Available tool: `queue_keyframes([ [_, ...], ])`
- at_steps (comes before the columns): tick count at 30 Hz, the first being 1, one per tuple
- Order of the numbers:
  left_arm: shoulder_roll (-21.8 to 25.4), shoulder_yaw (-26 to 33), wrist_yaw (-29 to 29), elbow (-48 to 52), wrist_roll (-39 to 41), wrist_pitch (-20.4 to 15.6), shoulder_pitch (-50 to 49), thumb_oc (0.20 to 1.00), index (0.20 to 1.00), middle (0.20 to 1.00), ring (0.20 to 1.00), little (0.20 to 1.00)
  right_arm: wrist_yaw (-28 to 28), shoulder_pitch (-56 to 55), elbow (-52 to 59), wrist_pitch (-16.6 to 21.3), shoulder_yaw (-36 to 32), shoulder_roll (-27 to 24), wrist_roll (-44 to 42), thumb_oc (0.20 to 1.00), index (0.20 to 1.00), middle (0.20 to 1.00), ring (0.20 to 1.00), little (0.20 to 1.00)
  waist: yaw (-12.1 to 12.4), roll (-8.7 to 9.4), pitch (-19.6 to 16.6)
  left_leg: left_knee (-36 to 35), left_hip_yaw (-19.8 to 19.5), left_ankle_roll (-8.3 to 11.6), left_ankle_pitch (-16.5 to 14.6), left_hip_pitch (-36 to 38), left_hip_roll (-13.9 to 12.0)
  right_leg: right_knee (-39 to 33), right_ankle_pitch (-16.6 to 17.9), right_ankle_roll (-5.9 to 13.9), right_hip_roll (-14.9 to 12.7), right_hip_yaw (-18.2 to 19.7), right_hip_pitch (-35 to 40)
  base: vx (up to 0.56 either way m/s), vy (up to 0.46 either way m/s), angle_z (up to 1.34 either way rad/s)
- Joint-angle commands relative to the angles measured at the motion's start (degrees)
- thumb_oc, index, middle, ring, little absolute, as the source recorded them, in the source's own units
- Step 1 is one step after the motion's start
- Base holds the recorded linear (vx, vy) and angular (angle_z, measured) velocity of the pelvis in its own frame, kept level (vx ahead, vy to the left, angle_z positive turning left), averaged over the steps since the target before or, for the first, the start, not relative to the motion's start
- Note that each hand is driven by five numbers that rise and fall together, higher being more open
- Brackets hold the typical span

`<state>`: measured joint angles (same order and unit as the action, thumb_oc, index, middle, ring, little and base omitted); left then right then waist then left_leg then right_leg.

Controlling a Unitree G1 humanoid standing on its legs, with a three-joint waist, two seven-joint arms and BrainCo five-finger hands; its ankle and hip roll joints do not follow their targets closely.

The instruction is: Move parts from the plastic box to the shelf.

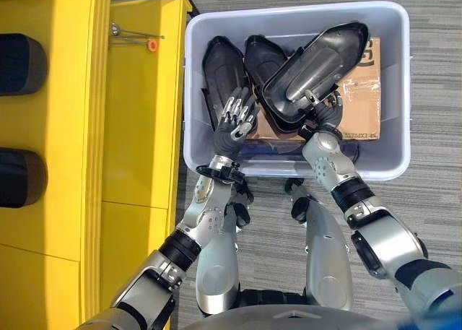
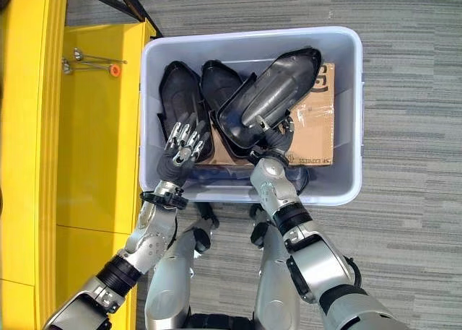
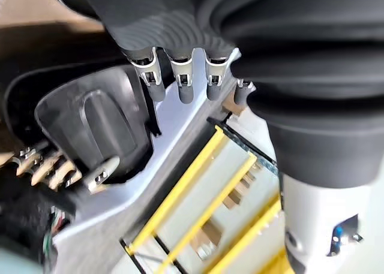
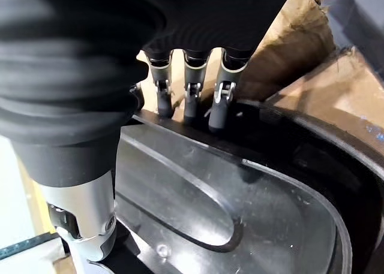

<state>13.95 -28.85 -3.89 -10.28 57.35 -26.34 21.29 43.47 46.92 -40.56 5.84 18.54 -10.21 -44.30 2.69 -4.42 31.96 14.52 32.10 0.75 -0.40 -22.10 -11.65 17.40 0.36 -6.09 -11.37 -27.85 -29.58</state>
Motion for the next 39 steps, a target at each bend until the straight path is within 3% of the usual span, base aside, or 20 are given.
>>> queue_keyframes([
  [1, -0.60, -3.59, -2.23, 6.07, -0.15, -1.26, -1.24, 1.000, 1.000, 1.000, 1.000, 1.000, -0.57, 0.66, -4.72, -3.26, 1.01, 1.91, -4.82, 1.000, 1.000, 1.000, 1.000, 1.000, 1.76, -2.08, -2.16, 0.53, -1.19, 3.83, 2.85, -2.99, -2.58, 9.06, -3.19, 8.22, -5.99, 0.85, -1.23, 0.03, 0.057, 0.07],
  [4, -0.10, -3.97, -2.21, 5.34, 0.96, -2.26, -1.13, 1.000, 1.000, 1.000, 1.000, 1.000, -0.51, 2.32, -7.41, -5.35, 0.84, 1.18, -1.29, 1.000, 1.000, 1.000, 1.000, 1.000, 2.53, -2.37, -2.16, 0.84, -1.51, 3.66, 2.96, -3.84, -2.70, 10.02, -3.29, 8.25, -6.47, 0.36, -1.69, 0.02, 0.030, 0.14],
  [10, 0.30, -3.85, -3.62, 4.51, 0.82, -1.58, -0.65, 1.000, 1.000, 1.000, 1.000, 1.000, -0.26, 4.09, -12.87, -5.99, -0.29, 0.52, -8.42, 1.000, 1.000, 1.000, 1.000, 1.000, 3.76, -3.01, -2.16, 1.18, -2.49, 3.53, 3.07, -5.76, -2.38, 11.72, -3.47, 8.42, -7.18, -0.22, -3.12, 0.02, -0.005, 0.16],
  [11, 0.35, -3.89, -4.12, 4.13, 0.97, -1.77, -0.73, 1.000, 1.000, 1.000, 1.000, 1.000, -0.54, 4.20, -13.68, -5.74, -0.23, 0.40, -8.31, 0.592, 0.592, 0.592, 0.592, 0.592, 3.91, -3.11, -2.16, 1.37, -2.58, 3.50, 3.05, -6.04, -2.40, 11.91, -3.51, 8.39, -7.29, -0.27, -3.28, 0.01, -0.004, 0.06],
  [12, 0.34, -3.87, -4.19, 4.13, 1.10, -1.69, -0.70, 1.000, 1.000, 1.000, 1.000, 1.000, -0.45, 4.28, -14.05, -5.29, -0.20, 0.42, -7.90, 0.517, 0.517, 0.517, 0.517, 0.517, 4.01, -3.16, -2.16, 1.40, -2.60, 3.50, 3.06, -6.18, -2.37, 11.84, -3.48, 8.39, -7.31, -0.37, -3.31, 0.00, 0.000, 0.00],
  [13, 0.43, -3.82, -4.45, 4.22, 1.19, -1.52, -0.92, 1.000, 1.000, 1.000, 1.000, 1.000, -1.22, 4.42, -14.46, -4.94, -0.19, 0.39, -7.63, 0.200, 0.200, 0.200, 0.200, 0.200, 4.17, -3.28, -2.16, 1.39, -2.64, 3.51, 3.09, -6.33, -2.31, 11.69, -3.42, 8.45, -7.32, -0.45, -3.32, 0.00, 0.000, 0.00],
  [34, 0.82, -3.03, -6.02, 4.53, 0.83, -1.61, -1.38, 1.000, 1.000, 1.000, 1.000, 1.000, -2.84, 3.73, -15.60, -3.39, 0.57, 0.08, -3.06, 0.200, 0.200, 0.200, 0.200, 0.200, 3.32, -2.90, -2.16, 0.04, -2.69, 3.75, 3.19, -4.17, -1.81, 9.14, -3.02, 8.29, -5.58, 0.95, -1.58, 0.00, -0.013, 0.00],
  [39, 1.20, -2.24, -5.78, 3.97, -0.11, -3.45, -1.68, 1.000, 1.000, 1.000, 1.000, 1.000, -4.63, 3.79, -15.18, -0.01, 0.67, -0.97, 0.85, 0.200, 0.200, 0.200, 0.200, 0.200, 2.33, -2.27, -2.16, -2.97, -2.35, 4.02, 3.64, 0.60, -1.17, 4.80, -2.05, 8.55, -4.15, 1.80, 2.40, -0.03, -0.027, -0.02],
])
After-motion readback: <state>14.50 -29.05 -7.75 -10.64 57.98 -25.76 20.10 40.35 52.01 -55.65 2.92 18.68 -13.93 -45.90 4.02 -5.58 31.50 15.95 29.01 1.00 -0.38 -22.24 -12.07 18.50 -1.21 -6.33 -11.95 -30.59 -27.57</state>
